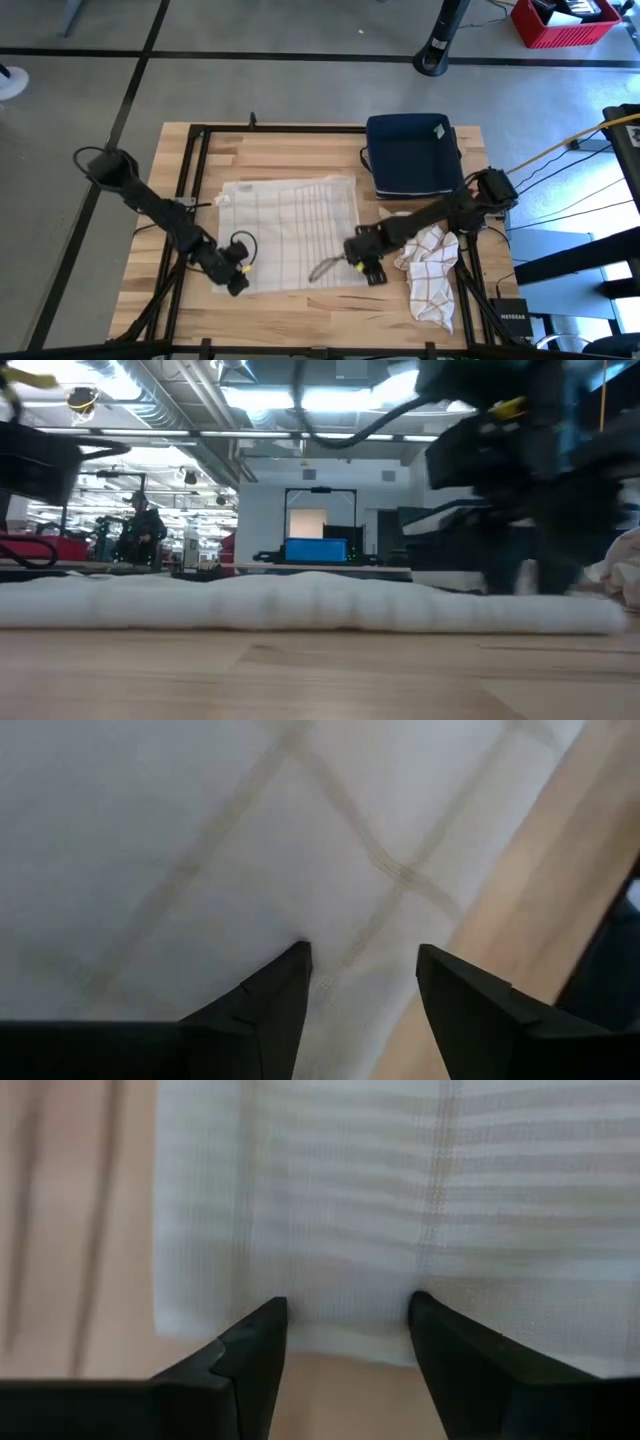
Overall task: Fold towel
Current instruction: Fold the white patterned towel
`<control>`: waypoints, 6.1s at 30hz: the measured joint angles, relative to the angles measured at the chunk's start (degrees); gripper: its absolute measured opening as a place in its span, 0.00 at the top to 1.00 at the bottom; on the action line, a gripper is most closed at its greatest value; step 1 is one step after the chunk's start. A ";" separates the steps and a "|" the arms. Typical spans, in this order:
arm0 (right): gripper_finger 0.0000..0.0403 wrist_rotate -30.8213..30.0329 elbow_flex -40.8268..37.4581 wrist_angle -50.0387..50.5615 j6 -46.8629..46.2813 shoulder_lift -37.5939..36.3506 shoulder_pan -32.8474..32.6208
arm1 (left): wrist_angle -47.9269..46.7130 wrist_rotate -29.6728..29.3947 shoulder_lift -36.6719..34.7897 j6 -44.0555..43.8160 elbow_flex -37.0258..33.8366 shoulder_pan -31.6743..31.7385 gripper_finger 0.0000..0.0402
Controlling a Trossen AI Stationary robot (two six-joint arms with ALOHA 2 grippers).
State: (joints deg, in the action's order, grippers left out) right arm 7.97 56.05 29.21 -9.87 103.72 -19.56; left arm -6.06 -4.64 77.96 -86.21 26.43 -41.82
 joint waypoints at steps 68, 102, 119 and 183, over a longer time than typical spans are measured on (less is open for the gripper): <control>0.47 -2.36 17.36 13.68 29.75 1.14 32.70 | -30.89 10.48 -14.98 58.51 -0.15 65.46 0.55; 0.47 -4.11 8.20 13.61 29.62 1.44 37.16 | -30.46 11.93 -15.05 59.97 0.23 63.51 0.95; 0.65 3.72 11.92 21.16 29.75 1.43 37.25 | -30.44 11.84 -15.05 60.27 0.20 63.51 0.95; 0.99 -16.60 11.78 18.27 26.49 -6.23 36.79 | -31.50 -15.80 -23.64 57.69 7.21 53.57 1.00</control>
State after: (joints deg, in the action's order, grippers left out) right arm -8.63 67.83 47.48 16.61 97.49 17.23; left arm -37.56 -20.44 54.33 -28.51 33.64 11.75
